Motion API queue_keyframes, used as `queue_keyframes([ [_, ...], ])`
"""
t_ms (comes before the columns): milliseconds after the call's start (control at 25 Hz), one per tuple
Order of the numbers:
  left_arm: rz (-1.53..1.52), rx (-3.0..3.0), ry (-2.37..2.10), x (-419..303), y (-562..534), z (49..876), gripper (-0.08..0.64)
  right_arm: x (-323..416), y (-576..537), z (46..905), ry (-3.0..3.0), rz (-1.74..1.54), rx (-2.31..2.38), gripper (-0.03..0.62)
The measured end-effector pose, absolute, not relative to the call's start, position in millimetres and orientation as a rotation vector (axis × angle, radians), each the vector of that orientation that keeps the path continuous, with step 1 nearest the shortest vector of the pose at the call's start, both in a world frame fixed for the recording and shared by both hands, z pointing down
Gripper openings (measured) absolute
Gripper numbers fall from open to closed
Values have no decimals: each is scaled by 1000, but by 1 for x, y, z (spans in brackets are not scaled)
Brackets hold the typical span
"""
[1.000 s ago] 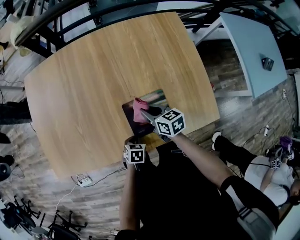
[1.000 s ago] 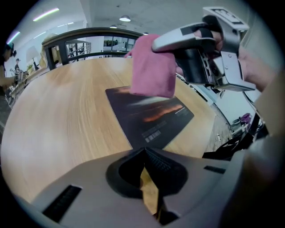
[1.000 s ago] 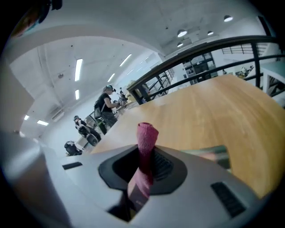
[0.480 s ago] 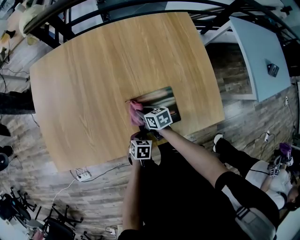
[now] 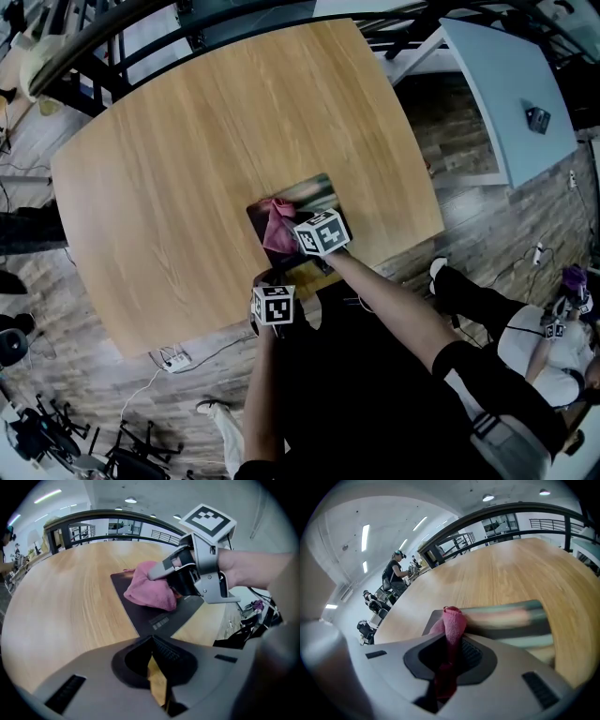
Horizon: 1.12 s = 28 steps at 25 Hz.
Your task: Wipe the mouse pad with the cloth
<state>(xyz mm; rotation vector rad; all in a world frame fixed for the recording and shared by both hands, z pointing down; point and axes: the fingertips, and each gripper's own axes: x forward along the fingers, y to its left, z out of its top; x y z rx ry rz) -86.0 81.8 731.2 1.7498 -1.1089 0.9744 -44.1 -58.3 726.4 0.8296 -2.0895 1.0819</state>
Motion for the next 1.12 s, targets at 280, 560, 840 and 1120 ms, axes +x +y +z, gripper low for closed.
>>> queue_keyframes([
  [280,998,1753,-1089,-89,81,730,25,-6,-69,725,-2061,1079,906,64],
  [560,1026,1757,-1070,-92,79,728,25,38,-78,725,-2026,1104,1003,65],
  [840,1066,1768,-1037,-94,80,730,25,84,-87,725,-1978,1131,1132,66],
  [1120,1096,1798,-997,-90,79,728,25,133,-92,723,-1887,1142,1316,64],
])
